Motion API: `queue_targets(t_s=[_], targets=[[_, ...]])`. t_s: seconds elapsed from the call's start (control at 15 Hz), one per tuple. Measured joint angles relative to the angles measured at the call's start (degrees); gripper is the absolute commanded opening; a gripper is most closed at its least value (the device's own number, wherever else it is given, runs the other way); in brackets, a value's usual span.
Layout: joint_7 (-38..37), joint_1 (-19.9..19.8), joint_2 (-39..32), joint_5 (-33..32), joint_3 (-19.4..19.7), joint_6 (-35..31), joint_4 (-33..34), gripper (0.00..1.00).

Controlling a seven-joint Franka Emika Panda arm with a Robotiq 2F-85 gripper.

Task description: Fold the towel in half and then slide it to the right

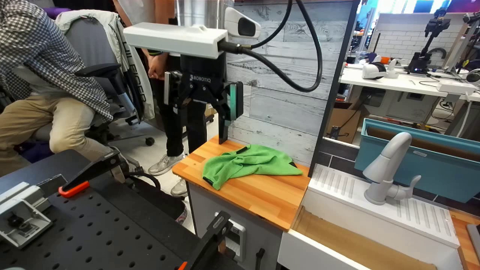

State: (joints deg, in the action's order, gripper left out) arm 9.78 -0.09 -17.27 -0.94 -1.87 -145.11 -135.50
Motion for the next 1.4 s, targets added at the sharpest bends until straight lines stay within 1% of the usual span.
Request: queue_targets(t_s=[0.4,0.67,0.8,1.0,1.4], targets=[[0.0,0.0,0.28,0.0,0.0,0.0,-0.01,1.0],[0.27,0.53,-2.25,-1.0,-0.13,-0.01,1.01,1.0],[0.27,1.24,-5.27,-3.97,-0.13,-0.01,2.78,1.0],[0.15,3.03,-10.81,-10.12,0.26,-0.01,6.52,1.0],[-1.13,8.82,-22.11,-22.69,3.36,-0.03,15.61,1.0]])
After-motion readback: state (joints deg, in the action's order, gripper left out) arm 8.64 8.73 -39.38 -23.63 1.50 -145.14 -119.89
